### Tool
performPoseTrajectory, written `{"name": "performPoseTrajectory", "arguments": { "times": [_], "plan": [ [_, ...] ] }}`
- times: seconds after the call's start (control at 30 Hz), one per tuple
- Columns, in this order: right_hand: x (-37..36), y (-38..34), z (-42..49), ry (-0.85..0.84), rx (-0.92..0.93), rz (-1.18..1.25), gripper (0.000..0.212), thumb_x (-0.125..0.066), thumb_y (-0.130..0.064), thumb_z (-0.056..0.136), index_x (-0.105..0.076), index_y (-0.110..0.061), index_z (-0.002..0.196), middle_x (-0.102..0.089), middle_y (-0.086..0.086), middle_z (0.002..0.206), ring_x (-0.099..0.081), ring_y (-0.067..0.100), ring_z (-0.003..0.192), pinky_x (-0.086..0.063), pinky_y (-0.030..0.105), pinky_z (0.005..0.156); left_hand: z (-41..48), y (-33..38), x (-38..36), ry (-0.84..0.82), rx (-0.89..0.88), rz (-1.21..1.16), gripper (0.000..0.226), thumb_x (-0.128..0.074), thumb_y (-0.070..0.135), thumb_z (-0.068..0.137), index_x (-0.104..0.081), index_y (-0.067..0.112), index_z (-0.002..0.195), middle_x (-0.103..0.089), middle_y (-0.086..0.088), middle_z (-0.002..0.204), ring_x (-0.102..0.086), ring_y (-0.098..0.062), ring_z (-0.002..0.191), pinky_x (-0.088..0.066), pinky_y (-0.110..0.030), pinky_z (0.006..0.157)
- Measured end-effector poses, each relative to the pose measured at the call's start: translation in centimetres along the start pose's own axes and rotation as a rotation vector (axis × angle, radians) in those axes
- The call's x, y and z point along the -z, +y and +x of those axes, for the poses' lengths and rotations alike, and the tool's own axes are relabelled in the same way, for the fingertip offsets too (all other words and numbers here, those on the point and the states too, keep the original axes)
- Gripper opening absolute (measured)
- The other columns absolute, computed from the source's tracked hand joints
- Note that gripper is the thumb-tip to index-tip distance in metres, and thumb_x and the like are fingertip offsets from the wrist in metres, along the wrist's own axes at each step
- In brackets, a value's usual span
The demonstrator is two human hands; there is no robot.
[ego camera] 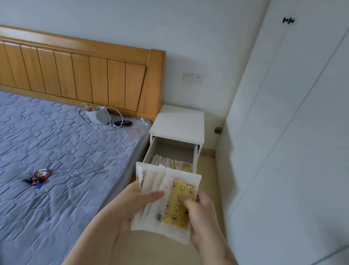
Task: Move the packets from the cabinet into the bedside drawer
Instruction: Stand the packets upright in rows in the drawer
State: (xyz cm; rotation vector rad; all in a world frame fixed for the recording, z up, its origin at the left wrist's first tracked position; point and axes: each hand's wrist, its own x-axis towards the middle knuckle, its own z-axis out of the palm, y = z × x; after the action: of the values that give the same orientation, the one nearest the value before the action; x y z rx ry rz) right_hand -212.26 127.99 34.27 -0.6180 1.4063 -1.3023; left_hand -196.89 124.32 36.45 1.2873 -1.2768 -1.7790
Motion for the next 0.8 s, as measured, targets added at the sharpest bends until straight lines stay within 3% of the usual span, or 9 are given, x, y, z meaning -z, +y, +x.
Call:
{"name": "performPoseTrajectory", "arguments": {
  "times": [0.17, 0.3, 0.47, 0.6, 0.73, 0.8],
  "plan": [
    [-2.0, -2.9, 10.0, -0.11, -0.07, -0.028, 0.015, -0.057, -0.004, 0.091, -0.061, -0.011, 0.102, -0.072, 0.01, 0.094, -0.07, 0.025, 0.081, -0.057, 0.039, 0.061, 8.9, 2.5, 2.5, 0.116, 0.061, 0.011, 0.023, -0.066, 0.011, 0.086, -0.063, 0.008, 0.108, -0.075, -0.01, 0.092, -0.072, -0.029, 0.084, -0.057, -0.044, 0.076],
    [-5.2, -3.8, 17.1, -0.195, -0.12, -0.091, 0.017, -0.057, -0.003, 0.09, -0.061, -0.012, 0.103, -0.072, 0.009, 0.093, -0.07, 0.025, 0.083, -0.058, 0.04, 0.064, 14.8, 3.5, 5.7, 0.189, 0.095, -0.025, 0.02, -0.063, 0.012, 0.088, -0.063, 0.011, 0.108, -0.075, -0.009, 0.094, -0.072, -0.028, 0.085, -0.057, -0.046, 0.078],
    [-9.3, -4.7, 26.7, -0.195, -0.144, -0.123, 0.018, -0.057, -0.003, 0.09, -0.061, -0.013, 0.104, -0.072, 0.007, 0.092, -0.07, 0.021, 0.08, -0.055, 0.03, 0.053, 24.3, 5.4, 9.9, 0.22, 0.125, -0.014, 0.019, -0.064, 0.013, 0.087, -0.063, 0.015, 0.106, -0.075, -0.006, 0.091, -0.072, -0.026, 0.083, -0.058, -0.044, 0.075],
    [-12.5, -6.4, 35.1, -0.131, -0.141, -0.113, 0.017, -0.056, -0.004, 0.091, -0.061, -0.014, 0.103, -0.071, 0.007, 0.095, -0.069, 0.022, 0.084, -0.056, 0.034, 0.06, 33.3, 8.5, 13.5, 0.18, 0.145, -0.01, 0.017, -0.063, 0.017, 0.089, -0.064, 0.016, 0.106, -0.075, -0.007, 0.093, -0.072, -0.027, 0.085, -0.057, -0.046, 0.079],
    [-15.0, -7.3, 42.6, -0.059, -0.156, -0.093, 0.021, -0.058, -0.004, 0.09, -0.062, -0.016, 0.106, -0.071, 0.005, 0.097, -0.069, 0.024, 0.088, -0.058, 0.044, 0.074, 41.5, 10.6, 15.9, 0.145, 0.189, -0.02, 0.016, -0.061, 0.016, 0.09, -0.064, 0.014, 0.106, -0.075, -0.008, 0.091, -0.072, -0.028, 0.082, -0.058, -0.042, 0.072],
    [-15.4, -7.1, 45.4, -0.024, -0.18, -0.106, 0.021, -0.058, -0.005, 0.09, -0.062, -0.018, 0.106, -0.07, 0.004, 0.098, -0.069, 0.022, 0.088, -0.058, 0.039, 0.07, 44.6, 10.6, 16.4, 0.133, 0.241, -0.027, 0.016, -0.062, 0.015, 0.09, -0.064, 0.014, 0.106, -0.075, -0.008, 0.092, -0.072, -0.029, 0.084, -0.058, -0.044, 0.073]
  ]
}}
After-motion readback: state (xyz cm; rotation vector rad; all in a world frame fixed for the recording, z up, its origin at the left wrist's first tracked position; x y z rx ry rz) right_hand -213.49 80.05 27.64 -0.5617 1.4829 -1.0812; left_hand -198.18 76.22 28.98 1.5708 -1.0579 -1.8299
